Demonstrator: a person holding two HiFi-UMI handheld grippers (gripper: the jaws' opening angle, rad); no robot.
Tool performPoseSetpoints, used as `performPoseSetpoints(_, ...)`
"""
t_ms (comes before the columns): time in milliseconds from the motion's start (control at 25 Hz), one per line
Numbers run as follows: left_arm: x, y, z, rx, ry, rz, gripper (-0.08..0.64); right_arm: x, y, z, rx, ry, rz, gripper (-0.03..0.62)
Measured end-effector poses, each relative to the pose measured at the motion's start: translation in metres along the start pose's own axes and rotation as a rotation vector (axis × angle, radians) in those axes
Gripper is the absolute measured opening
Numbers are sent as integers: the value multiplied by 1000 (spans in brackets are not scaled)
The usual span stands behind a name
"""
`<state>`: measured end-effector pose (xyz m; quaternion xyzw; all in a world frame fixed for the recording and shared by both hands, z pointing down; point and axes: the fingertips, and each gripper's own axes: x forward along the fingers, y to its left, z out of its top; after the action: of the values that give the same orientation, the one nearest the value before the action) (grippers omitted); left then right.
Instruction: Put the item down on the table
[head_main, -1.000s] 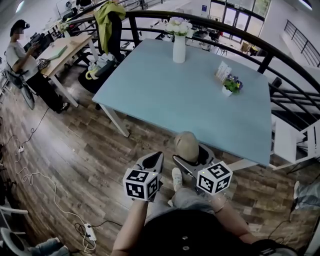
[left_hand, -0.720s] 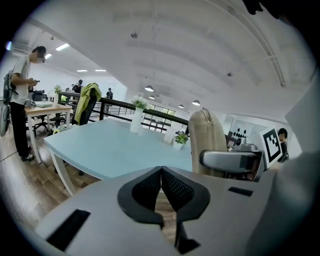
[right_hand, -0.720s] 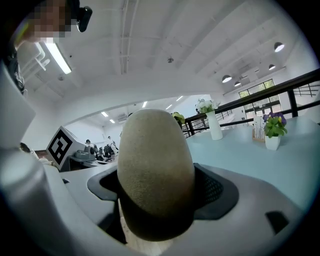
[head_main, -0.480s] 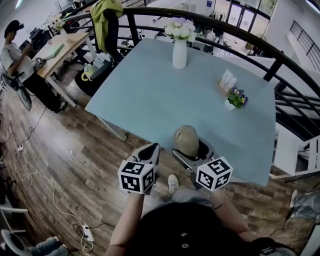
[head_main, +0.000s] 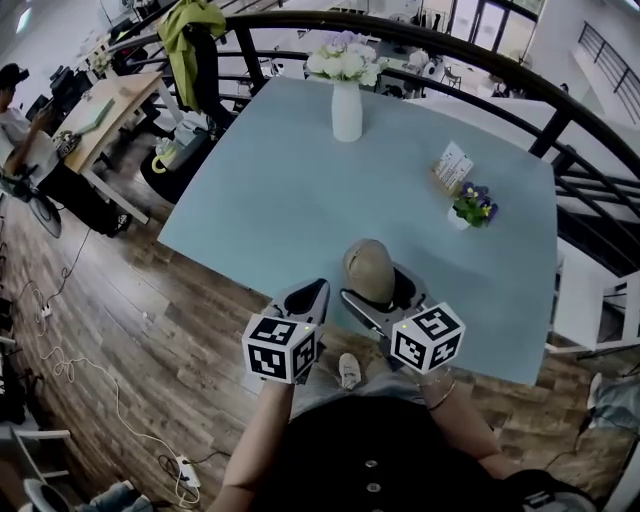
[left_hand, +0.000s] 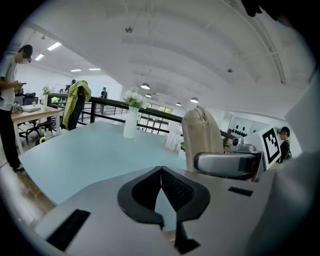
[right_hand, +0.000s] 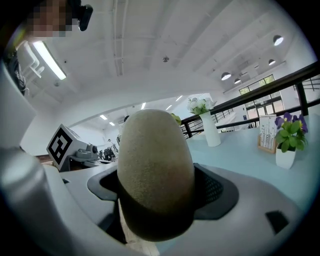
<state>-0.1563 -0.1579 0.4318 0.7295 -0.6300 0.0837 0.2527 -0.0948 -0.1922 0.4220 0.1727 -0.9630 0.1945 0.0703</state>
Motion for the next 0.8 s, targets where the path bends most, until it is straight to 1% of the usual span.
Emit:
performPoseSetpoints(120,13,-7,4,8,15,-42,18,0,-11,1,26,-2,-20,410)
performPoseSetpoints(320,39,-11,10,21,57,-82,18,2,-34,3,66,-2,-55,410)
performPoseSetpoints(440,53,-4,8,19,80,-97,18,7,-49,3,95,-12,-78,410)
performPoseSetpoints(560,68,4,7,18,97,-107,18,11,-65,2,102,-12,-112,410)
performPoseSetpoints(800,94,34,22,29,123,-159,18,38,-89,6,112,7,-189,410)
